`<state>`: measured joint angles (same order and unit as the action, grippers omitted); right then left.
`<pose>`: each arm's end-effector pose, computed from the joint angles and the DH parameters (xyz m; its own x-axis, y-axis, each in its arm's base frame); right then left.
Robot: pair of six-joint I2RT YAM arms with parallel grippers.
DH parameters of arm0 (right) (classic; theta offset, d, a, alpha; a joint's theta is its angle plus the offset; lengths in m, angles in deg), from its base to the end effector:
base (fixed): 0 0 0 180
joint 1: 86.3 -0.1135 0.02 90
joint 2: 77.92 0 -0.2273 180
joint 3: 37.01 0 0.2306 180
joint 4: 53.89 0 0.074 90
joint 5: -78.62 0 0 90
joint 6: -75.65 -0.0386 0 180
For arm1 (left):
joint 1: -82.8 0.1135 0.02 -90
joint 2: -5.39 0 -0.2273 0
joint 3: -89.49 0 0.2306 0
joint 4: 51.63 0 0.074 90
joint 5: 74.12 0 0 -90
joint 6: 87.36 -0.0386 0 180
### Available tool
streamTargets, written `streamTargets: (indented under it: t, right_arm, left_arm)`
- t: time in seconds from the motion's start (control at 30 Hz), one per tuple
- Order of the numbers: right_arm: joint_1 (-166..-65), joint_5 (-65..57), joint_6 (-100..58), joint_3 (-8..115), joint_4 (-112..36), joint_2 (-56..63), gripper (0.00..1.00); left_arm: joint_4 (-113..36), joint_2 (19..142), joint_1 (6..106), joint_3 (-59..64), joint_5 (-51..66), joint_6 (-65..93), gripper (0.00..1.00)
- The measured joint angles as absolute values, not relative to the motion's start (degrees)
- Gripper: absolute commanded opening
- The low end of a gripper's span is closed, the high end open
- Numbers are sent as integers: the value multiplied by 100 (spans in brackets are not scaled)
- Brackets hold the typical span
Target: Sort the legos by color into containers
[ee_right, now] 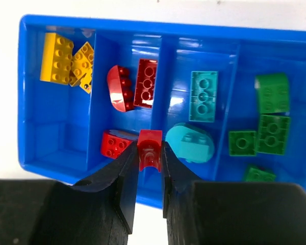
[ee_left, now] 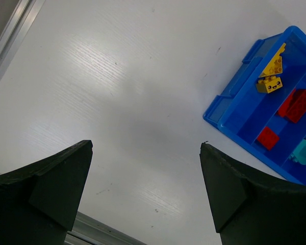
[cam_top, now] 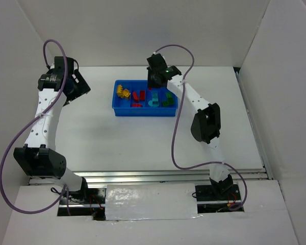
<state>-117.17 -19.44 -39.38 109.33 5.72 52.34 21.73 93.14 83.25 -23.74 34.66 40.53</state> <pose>0.4060 0.2364 0.2735 -0.7137 0.0614 -0.6978 -0.1311 0.9668 0.2192 0.2933 0.0147 0.3578 -0.4482 -0.5850 -0.6760 -0.6318 0.7422 -0.2234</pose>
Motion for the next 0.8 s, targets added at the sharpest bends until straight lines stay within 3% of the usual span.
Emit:
streamTargets:
  t: [0.33, 0.5, 0.57, 0.6, 0.8]
  right_arm:
    - [-11997, -1876, -4183, 10887, 327, 5457, 7]
    - [-12019, -1847, -4327, 10891, 185, 5501, 22]
    - [-12019, -1845, -4345, 10933, 172, 5584, 38]
    - [-12021, -1847, -4371, 10946, 161, 5638, 51]
    - [-12023, -1806, -4345, 10977, 146, 5833, 61]
  left_arm:
    - [2077, 9386, 8322, -2300, 3289, 4038, 100]
    - [2020, 9517, 8325, -2300, 3193, 4029, 100]
    - [2007, 9550, 8325, -2300, 3180, 4021, 100]
    - [1999, 9563, 8325, -2300, 3174, 4016, 100]
    - [1961, 9703, 8353, -2356, 3086, 4012, 99]
